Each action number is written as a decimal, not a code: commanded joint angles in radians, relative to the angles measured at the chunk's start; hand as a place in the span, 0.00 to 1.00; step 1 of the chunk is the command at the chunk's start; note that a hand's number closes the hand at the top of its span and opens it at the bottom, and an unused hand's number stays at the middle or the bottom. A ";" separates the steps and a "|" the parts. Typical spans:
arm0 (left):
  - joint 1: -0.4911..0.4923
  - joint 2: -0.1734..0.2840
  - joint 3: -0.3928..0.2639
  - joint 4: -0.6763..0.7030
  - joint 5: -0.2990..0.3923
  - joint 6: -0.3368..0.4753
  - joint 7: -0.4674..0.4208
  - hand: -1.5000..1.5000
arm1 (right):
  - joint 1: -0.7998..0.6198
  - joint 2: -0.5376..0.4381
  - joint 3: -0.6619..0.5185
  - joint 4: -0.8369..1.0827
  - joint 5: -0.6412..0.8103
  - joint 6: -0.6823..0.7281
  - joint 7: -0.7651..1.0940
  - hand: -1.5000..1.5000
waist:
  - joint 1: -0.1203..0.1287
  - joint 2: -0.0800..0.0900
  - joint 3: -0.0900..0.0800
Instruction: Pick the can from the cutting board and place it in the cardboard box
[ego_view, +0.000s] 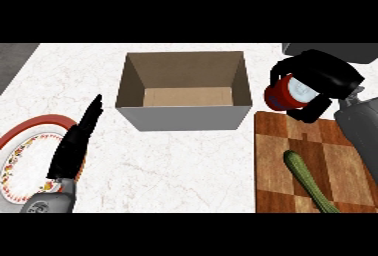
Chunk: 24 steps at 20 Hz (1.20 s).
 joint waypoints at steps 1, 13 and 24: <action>0.000 -0.002 0.002 -0.001 0.001 0.000 0.017 0.50 | -0.115 -0.004 -0.025 0.181 -0.006 -0.080 -0.212 1.00 | -0.018 -0.005 -0.001; -0.002 -0.002 0.029 0.077 -0.018 0.030 -0.040 0.50 | -0.424 0.141 -0.155 0.500 -0.313 0.184 -0.551 1.00 | -0.071 -0.022 -0.005; 0.026 0.039 0.089 0.059 0.015 0.006 -0.021 0.50 | -0.636 0.284 -0.117 0.610 -0.368 0.219 -0.425 1.00 | -0.124 -0.044 -0.006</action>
